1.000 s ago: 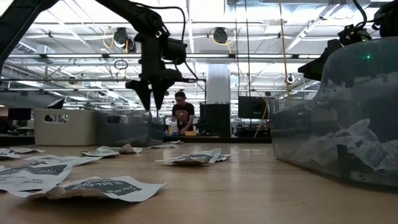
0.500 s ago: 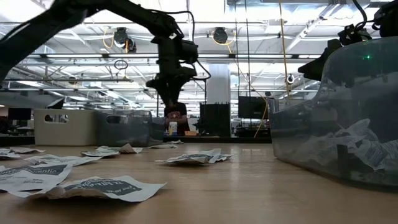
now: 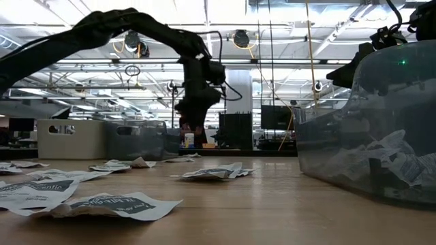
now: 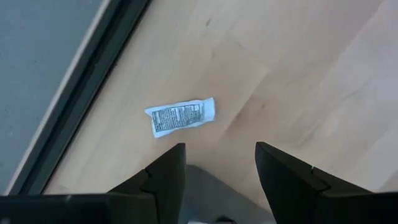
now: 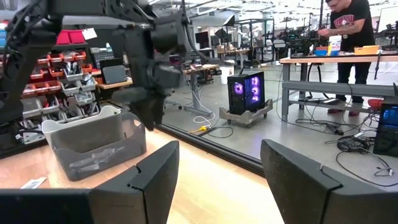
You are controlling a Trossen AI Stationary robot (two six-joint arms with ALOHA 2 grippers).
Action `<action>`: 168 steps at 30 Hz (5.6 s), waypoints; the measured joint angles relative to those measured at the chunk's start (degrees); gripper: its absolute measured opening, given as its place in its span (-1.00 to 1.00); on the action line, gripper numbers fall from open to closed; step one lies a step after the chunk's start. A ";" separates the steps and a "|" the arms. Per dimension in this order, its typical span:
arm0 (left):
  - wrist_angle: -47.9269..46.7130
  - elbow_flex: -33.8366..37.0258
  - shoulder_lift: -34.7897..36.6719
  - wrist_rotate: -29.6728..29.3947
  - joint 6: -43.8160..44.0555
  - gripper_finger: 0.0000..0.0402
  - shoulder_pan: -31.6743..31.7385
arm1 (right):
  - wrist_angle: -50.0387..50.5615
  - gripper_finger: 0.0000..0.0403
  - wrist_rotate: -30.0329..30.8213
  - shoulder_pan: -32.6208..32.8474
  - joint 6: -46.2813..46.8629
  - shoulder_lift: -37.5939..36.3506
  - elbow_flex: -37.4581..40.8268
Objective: Pick & Place First Aid Supplies
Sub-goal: Put the white ointment pack into the top black bin
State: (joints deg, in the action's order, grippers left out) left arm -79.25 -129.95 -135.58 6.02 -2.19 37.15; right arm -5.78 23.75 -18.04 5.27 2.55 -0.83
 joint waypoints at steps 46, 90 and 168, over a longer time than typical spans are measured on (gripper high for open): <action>-1.50 0.15 -10.09 1.74 -10.34 -0.90 0.00 | 0.00 0.09 0.02 0.01 -0.01 -0.02 0.00; 1.60 -4.98 -8.34 -1.18 -22.86 -0.34 -1.36 | 0.00 0.11 0.04 0.02 -0.02 -0.02 0.00; 9.32 41.08 29.48 -1.36 19.21 -1.00 -3.96 | 0.00 0.10 0.04 0.02 -0.02 0.00 -0.01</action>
State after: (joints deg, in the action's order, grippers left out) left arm -69.93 -88.87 -106.10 4.66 17.03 33.19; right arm -5.78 23.79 -18.02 5.26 2.55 -0.84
